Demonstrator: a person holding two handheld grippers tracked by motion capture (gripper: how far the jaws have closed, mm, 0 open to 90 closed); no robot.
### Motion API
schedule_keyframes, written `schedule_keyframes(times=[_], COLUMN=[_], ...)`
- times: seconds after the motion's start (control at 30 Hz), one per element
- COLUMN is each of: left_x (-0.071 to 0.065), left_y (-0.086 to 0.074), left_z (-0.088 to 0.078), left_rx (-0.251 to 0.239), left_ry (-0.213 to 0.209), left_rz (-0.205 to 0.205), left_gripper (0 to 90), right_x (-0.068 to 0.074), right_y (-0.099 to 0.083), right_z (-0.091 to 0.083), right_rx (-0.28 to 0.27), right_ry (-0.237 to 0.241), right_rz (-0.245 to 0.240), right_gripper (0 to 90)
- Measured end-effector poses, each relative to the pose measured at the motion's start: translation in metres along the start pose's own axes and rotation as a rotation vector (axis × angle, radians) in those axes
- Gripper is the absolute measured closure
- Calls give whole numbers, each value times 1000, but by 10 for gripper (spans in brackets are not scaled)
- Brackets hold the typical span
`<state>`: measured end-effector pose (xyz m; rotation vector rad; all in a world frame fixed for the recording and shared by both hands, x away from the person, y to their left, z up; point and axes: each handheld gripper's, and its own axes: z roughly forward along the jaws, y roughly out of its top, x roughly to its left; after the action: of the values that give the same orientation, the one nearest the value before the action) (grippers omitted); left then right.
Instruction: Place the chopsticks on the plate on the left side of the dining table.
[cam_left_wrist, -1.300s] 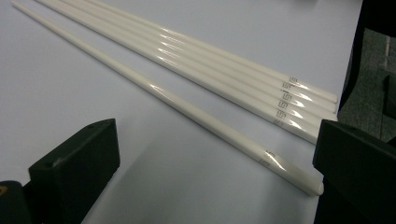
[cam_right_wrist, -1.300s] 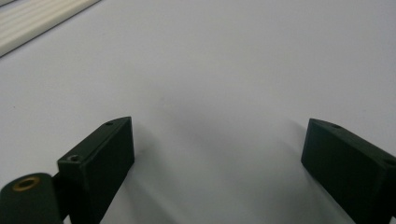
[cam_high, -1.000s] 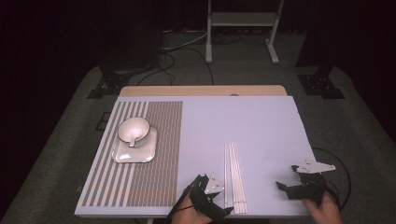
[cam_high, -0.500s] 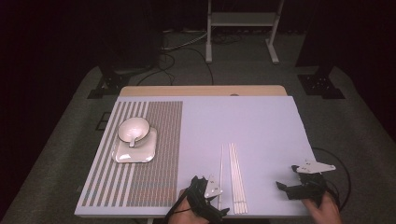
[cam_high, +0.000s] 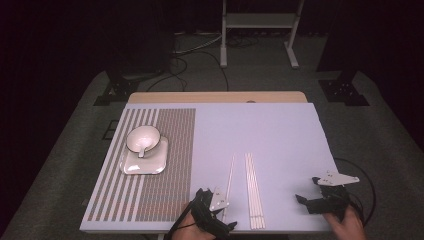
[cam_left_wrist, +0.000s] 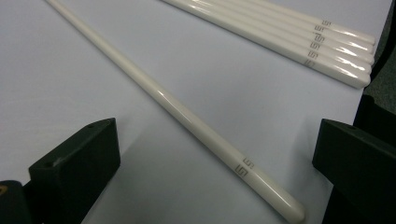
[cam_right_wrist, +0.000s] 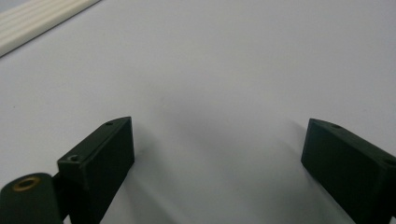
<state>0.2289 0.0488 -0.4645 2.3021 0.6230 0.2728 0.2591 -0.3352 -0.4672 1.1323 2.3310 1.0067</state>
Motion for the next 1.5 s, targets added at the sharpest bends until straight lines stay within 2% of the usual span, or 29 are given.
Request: schedule_keyframes(times=[0.83,1.4,1.5], left_x=[31,47,54], left_y=[-28,-35,-39], left_z=[-29,-38,-41], left_rx=[8,9,13], left_ry=[39,53,78], left_rz=[-45,-52,-69], left_gripper=[0,0,0], right_x=[0,0,0], right_y=[0,0,0], right_z=[0,0,0], right_rx=[-1,0,0], right_ry=[0,0,0], right_rz=[-1,0,0], right_gripper=[80,80,80])
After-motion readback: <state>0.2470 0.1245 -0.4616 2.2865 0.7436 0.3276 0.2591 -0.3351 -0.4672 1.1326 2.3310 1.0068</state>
